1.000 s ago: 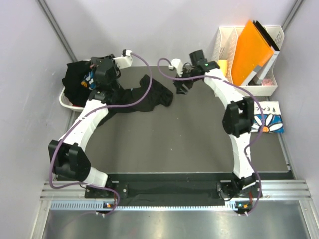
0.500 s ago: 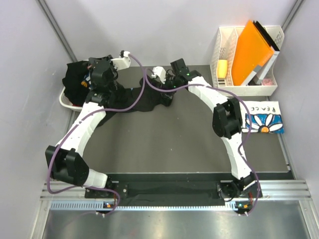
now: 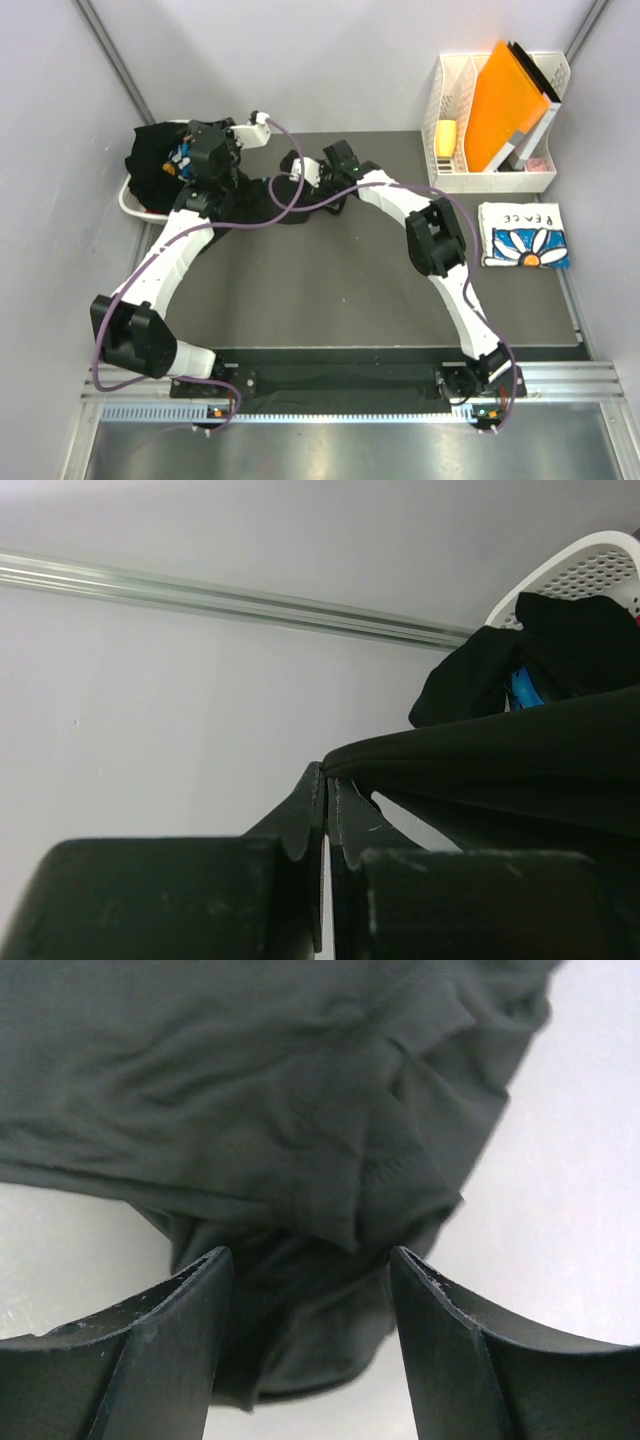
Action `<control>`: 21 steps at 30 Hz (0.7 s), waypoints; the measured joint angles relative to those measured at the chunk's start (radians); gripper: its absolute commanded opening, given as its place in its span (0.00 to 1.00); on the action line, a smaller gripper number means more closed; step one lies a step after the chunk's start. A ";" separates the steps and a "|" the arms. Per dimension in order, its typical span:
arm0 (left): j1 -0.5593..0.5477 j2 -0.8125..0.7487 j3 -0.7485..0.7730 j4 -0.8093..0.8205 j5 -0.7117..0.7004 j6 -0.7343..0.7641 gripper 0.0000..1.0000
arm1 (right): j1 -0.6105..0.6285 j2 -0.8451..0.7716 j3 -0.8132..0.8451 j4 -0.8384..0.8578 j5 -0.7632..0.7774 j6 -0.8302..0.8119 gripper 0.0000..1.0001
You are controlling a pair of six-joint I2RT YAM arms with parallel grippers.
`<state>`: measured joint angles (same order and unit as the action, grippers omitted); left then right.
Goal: Fold and stack the t-shirts
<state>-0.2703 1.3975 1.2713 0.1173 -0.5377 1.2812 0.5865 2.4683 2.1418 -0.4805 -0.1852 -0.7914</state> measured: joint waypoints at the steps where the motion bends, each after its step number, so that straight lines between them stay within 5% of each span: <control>1: 0.000 0.000 0.000 0.000 0.002 -0.001 0.00 | 0.006 0.005 0.000 0.000 0.007 -0.007 0.63; 21: 0.000 -0.025 -0.023 0.002 0.029 -0.023 0.00 | 0.041 0.031 0.013 0.064 0.092 -0.122 0.64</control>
<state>-0.2707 1.3727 1.2480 0.1188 -0.5083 1.2583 0.6273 2.4989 2.1544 -0.4160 -0.0937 -0.9131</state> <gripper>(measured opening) 0.014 0.631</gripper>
